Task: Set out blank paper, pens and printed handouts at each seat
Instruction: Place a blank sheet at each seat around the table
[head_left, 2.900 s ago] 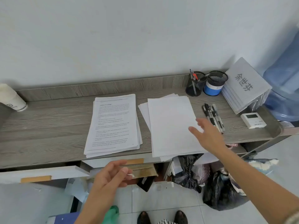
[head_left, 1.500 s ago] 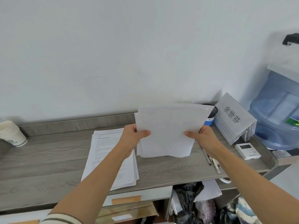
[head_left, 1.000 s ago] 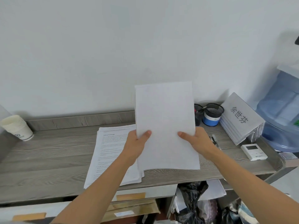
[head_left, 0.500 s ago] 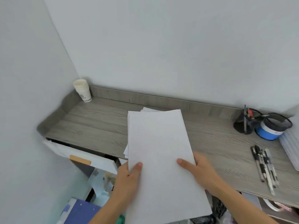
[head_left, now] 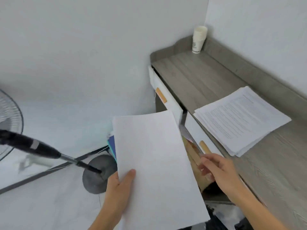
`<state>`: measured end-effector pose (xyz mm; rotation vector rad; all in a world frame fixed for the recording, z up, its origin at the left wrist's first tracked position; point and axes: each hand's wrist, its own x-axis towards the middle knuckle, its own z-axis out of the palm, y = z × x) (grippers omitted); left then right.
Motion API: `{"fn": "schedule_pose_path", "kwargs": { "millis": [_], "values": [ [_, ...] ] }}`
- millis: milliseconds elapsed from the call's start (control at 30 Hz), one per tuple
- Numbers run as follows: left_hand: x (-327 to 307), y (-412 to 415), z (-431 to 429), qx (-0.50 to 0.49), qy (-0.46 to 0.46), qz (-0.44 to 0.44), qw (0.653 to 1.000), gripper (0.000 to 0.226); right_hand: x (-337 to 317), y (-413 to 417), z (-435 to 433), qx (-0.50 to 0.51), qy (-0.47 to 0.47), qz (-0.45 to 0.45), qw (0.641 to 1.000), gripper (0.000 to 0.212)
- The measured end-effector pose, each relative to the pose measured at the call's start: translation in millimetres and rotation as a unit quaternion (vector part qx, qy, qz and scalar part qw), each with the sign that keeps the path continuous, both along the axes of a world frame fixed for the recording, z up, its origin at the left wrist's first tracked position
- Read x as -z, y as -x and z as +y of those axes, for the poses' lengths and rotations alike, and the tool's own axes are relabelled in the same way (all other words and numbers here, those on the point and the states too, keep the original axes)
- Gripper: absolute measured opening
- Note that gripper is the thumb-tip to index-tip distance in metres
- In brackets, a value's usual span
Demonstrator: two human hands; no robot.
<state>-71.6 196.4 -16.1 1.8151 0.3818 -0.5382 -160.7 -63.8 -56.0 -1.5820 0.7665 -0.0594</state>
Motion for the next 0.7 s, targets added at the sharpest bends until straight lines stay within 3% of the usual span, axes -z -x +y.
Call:
{"fn": "schedule_pose_path", "kwargs": {
  "millis": [200, 433, 700],
  "values": [
    [1, 61, 109, -0.170, 0.004, -0.003, 0.986, 0.016, -3, -32, 85, -0.182, 0.021, -0.004, 0.983, 0.011],
    [7, 134, 232, -0.342, 0.022, -0.016, 0.939, 0.014, -14, -54, 221, -0.335, 0.041, -0.038, 0.941, 0.010],
    [2, 220, 368, -0.496, 0.018, -0.048, 0.867, 0.018, -20, -52, 416, -0.520, 0.023, -0.042, 0.853, 0.010]
  ]
}}
